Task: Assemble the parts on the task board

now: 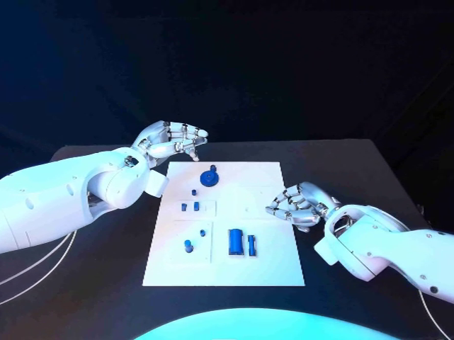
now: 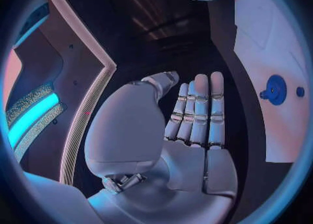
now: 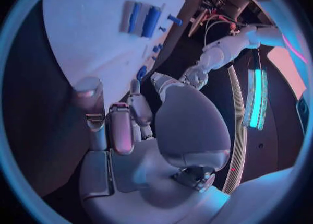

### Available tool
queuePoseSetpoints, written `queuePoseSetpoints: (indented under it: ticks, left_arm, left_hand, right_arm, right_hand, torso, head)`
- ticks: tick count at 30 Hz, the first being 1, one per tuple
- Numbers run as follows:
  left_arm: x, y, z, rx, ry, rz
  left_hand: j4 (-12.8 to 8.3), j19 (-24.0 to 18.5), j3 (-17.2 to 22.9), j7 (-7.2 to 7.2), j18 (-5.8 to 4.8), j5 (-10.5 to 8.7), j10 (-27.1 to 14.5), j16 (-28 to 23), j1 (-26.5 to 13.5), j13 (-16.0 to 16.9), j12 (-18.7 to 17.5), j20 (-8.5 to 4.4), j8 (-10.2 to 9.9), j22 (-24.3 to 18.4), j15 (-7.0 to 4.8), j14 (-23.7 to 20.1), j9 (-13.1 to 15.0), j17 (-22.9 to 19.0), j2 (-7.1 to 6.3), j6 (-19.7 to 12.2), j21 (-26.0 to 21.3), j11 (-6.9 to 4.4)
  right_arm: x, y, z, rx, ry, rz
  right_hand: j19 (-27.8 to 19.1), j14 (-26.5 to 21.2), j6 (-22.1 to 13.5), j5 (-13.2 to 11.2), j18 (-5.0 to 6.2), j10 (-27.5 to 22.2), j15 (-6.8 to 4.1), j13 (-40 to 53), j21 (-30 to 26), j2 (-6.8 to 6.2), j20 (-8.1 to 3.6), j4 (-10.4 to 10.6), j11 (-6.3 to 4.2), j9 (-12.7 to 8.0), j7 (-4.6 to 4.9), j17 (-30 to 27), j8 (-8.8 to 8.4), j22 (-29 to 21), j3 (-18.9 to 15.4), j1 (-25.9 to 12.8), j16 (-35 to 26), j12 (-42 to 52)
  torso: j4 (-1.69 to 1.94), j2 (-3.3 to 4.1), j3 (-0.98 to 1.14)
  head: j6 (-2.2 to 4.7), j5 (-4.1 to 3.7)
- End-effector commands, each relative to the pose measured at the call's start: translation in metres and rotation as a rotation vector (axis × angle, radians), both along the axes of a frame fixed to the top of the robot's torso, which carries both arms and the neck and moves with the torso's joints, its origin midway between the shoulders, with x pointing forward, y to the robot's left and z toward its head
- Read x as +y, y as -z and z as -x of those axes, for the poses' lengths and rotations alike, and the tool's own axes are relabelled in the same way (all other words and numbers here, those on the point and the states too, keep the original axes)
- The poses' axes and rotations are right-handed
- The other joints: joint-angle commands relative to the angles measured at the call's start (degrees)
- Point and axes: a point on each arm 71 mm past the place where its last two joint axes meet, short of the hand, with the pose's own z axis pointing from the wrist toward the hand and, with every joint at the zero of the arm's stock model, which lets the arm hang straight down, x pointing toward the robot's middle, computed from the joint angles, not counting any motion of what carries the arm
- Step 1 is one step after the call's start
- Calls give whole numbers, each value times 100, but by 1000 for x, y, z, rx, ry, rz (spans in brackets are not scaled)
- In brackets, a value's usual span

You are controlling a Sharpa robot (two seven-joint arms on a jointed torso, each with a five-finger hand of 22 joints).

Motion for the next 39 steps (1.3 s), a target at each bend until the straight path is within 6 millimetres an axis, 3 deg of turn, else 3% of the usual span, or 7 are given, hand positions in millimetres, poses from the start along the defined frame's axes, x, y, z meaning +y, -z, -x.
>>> queuePoseSetpoints:
  ticks: [1, 18, 19, 26, 27, 29, 39]
  left_arm:
    - [4, 2, -5, 13, -55, 89]
    - [38, 24, -45, -24, -372, 224]
    - [33, 25, -44, 8, -305, 174]
    - [23, 26, -38, 7, -318, 163]
    - [18, 27, -35, 6, -324, 158]
    - [11, 28, -30, 4, -333, 150]
    - [-35, 29, 7, -9, -393, 95]
  left_hand:
    - [162, -169, -102, -6, 61, -14, -80, -292, -72, -28, 57, 80, 58, -255, 64, -344, -12, -173, -9, -73, -436, 33]
    - [789, -702, -1064, -215, -107, -28, 32, -4384, 275, -834, -1831, 644, -364, -2656, 537, -1193, -409, -1644, 178, -298, -3999, 275]
    - [-843, -4603, -2993, -1166, -973, -1442, -4769, -5956, -2223, -1193, -2937, -1020, -1661, -3931, -462, -5274, -1829, -2908, 1198, -4781, -5027, -840]
    - [-843, -4603, -2993, -1166, -973, -1442, -4769, -5956, -3518, -1193, -2937, -1020, -1661, -3931, -462, -5274, -1829, -2908, 1198, -4781, -5027, -840]
    - [-843, -4603, -2993, -1166, -973, -1442, -4769, -5956, -3741, -1193, -2937, -1020, -1661, -3931, -462, -5274, -1829, -2908, 1198, -4781, -5027, -840]
    - [-843, -4603, -2993, -1166, -973, -1442, -4769, -5956, -8055, -1193, -2937, -1020, -1661, -3931, -462, -5274, -1829, -2908, 1198, -4781, -5027, -840]
    - [-843, -4603, -2993, -1166, -973, -1442, -4769, -5956, -8055, -1193, -2937, -1020, -1661, -3931, -462, -5274, -1829, -2908, 1198, -4781, -5027, -840]
  right_arm:
    - [-13, -8, -27, 16, 112, -360]
    - [-52, -22, -122, -150, 178, -586]
    - [-55, -17, -120, -128, 241, -487]
    - [-46, -20, -112, -145, 267, -538]
    - [-42, -22, -108, -152, 279, -559]
    - [-36, -25, -102, -161, 300, -591]
    - [-10, -39, -68, -187, 407, -718]
  right_hand:
    - [-636, -323, -250, 5, 268, -900, 83, -952, -1992, 13, 85, -97, 91, -2, 104, -1198, -83, -364, 92, 297, -940, -1453]
    - [-2867, -3131, -797, -15, 321, -2517, 1070, -5726, -4069, -191, 1122, -624, 895, -1045, 723, -4915, -900, -3993, 893, 569, -6287, -5122]
    - [-7700, -8392, -5216, -1520, -725, -7649, 251, -7283, -4425, 1004, -350, -1578, -146, -3137, -600, -7139, -2367, -7495, -1783, -1668, -8074, -6546]
    - [-7700, -8392, -5216, -1520, -725, -7649, 251, -7283, -4425, 1004, -350, -1578, -146, -3137, -600, -7139, -2367, -7495, -1783, -2885, -8074, -6546]
    - [-7700, -8392, -5216, -1520, -725, -7649, 251, -7283, -4425, 1004, -350, -1578, -146, -3137, -600, -7139, -2367, -7495, -1783, -7007, -8074, -6546]
    - [-7700, -8392, -5216, -1520, -725, -7649, 251, -7283, -4425, 1004, -350, -1578, -146, -3137, -600, -7139, -2367, -7495, -1783, -7007, -8074, -6546]
    - [-7700, -8392, -5216, -1520, -725, -7649, 251, -7283, -4425, 1004, -350, -1578, -146, -3137, -600, -7139, -2367, -7495, -1783, -7007, -8074, -6546]
  torso:
    - [-35, -125, -74]
    - [-33, -311, -30]
    - [-31, -289, -65]
    - [132, -286, -32]
    - [202, -285, -18]
    - [296, -283, 1]
    - [442, -281, 30]
  head:
    - [219, -20]
    - [820, 130]
    - [758, 103]
    - [922, -44]
    - [992, -108]
    - [1086, -193]
    - [1234, -326]
